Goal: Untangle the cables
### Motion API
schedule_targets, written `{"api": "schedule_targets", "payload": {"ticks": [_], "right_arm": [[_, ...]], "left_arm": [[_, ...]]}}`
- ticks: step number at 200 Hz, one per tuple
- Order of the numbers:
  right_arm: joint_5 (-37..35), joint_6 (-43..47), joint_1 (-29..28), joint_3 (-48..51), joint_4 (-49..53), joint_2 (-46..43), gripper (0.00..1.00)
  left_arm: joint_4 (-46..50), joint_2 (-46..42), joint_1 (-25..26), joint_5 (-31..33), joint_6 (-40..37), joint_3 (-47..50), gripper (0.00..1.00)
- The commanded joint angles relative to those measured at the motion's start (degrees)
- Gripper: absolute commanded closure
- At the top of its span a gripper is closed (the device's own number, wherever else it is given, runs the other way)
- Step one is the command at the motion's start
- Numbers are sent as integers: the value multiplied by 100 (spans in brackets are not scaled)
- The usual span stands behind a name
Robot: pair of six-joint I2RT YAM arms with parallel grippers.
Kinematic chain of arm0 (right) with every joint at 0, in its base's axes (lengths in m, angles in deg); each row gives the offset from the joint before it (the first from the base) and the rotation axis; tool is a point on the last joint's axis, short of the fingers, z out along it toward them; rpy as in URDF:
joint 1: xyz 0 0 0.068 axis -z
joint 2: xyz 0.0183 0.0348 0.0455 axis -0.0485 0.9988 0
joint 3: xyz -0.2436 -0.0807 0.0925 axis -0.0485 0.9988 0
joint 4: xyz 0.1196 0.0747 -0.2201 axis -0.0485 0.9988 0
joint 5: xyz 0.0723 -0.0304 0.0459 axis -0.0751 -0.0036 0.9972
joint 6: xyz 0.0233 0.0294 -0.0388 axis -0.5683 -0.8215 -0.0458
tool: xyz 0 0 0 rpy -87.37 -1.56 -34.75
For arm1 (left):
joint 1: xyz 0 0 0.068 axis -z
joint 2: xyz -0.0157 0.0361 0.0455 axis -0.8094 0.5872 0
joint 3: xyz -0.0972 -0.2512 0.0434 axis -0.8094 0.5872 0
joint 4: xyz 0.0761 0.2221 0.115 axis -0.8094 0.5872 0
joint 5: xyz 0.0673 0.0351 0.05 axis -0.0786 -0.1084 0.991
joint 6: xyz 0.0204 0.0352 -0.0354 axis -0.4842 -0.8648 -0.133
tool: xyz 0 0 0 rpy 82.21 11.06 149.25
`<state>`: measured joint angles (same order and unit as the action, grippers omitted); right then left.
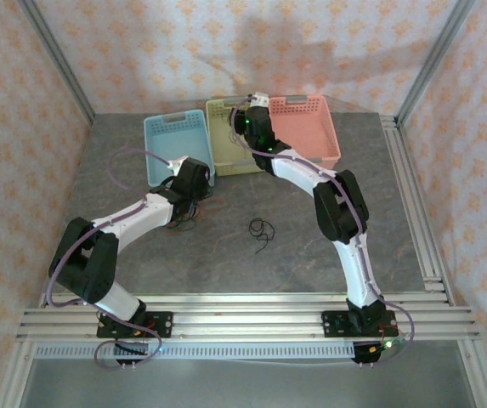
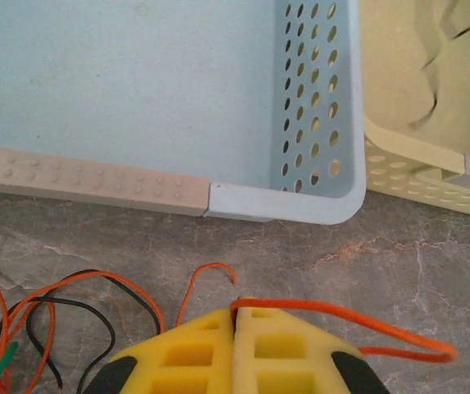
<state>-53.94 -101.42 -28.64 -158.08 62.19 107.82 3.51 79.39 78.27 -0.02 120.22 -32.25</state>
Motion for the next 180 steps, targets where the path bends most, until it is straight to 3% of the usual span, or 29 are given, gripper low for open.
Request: {"api": "schedule_targets", "payload": {"ticks": [1, 49, 83, 109, 146, 180], "right_arm": [[330, 71, 56, 187, 92, -411, 53], [1178, 429, 63, 2550, -734, -2044, 52], [1905, 380, -11, 4466, -1641, -2834, 53], [1882, 396, -199, 5422, -2112, -3068, 55], [2142, 1096, -391, 6330, -2790, -3123, 55], [2762, 567, -433, 6640, -4314, -2723, 56]], "left_arm": [[-77, -14, -31, 74, -87, -72, 100], [-126, 54, -33, -104, -99, -110, 100], [-816, 45, -22, -938, -284, 56, 100], [-1067, -25, 96, -1147, -440, 106, 100], [-1048, 7, 161, -1148, -511, 54, 100], [-1378, 183, 208, -1797, -550, -26, 100]]}}
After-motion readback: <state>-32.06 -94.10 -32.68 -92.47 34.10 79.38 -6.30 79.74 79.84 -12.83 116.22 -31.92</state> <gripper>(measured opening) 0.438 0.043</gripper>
